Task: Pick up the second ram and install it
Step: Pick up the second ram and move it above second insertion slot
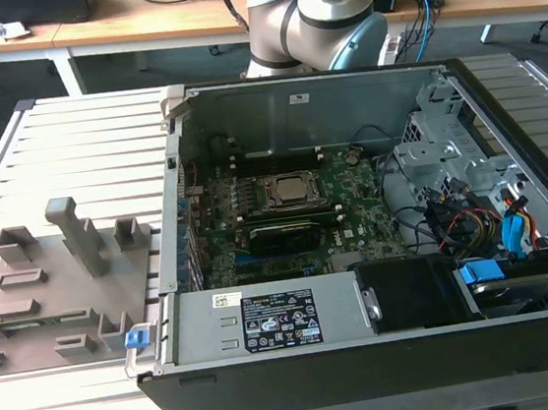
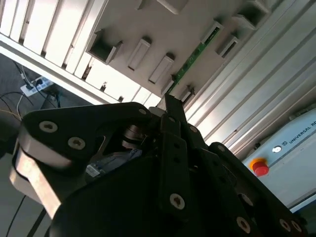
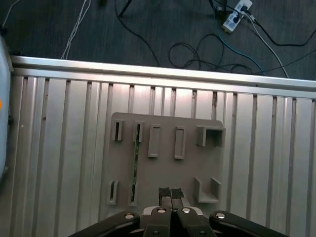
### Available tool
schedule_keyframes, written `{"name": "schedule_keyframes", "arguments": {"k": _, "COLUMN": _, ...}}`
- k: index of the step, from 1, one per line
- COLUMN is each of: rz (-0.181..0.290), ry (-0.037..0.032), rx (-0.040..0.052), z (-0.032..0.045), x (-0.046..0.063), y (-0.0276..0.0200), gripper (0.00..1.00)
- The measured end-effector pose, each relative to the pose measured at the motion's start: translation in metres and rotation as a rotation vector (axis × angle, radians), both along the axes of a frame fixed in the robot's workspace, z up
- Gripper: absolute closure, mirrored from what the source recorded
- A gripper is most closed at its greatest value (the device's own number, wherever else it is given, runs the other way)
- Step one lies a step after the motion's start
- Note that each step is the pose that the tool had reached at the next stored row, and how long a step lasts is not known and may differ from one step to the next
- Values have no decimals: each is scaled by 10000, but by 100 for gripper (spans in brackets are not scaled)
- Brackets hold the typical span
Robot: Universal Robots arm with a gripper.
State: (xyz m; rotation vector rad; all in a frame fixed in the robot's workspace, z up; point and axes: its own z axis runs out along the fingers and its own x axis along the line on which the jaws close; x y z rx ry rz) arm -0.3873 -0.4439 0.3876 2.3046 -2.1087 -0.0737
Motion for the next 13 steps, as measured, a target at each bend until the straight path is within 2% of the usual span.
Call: {"name": "schedule_keyframes", "arguments": {"k": 13, "rz": 2372, "ry": 0, "rx": 0, "z": 0, "x": 0, "y": 0, "gripper": 89}}
